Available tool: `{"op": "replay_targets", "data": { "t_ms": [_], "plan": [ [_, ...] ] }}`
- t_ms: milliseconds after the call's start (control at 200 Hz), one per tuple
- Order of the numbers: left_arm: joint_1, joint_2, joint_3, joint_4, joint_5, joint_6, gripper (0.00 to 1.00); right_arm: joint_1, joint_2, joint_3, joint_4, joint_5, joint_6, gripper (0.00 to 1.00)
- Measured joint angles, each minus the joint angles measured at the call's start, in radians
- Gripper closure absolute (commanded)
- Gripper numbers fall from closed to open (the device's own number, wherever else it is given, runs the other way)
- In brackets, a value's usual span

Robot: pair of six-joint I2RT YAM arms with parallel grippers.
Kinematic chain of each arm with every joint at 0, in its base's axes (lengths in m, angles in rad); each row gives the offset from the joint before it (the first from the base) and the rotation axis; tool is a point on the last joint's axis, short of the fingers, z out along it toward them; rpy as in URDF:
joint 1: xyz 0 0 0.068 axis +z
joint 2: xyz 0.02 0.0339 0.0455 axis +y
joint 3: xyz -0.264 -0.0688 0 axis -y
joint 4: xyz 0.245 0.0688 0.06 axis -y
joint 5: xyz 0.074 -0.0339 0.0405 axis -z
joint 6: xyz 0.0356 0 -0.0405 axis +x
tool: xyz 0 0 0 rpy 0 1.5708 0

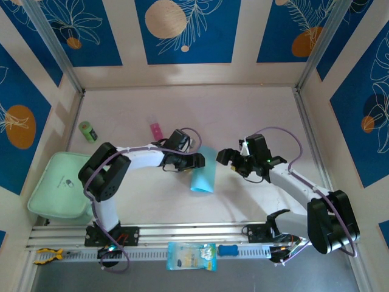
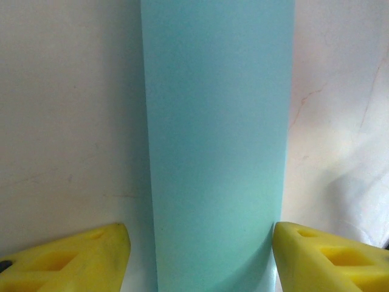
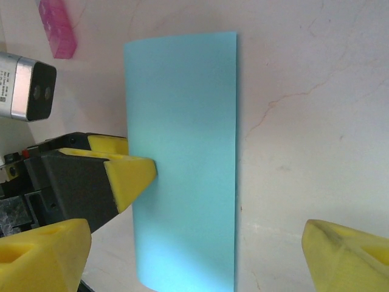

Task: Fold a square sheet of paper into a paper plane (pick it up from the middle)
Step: First fold the square sheet of paper in half at the center of the table.

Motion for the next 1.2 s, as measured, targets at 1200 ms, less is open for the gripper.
{"op": "replay_targets", "data": {
  "t_ms": [1200],
  "plan": [
    [0.044,0.013,0.046,-0.138,-0.018,0.110,0.45,0.079,0.202,0.043,0.089,-0.075,0.084,0.48]
  ]
}}
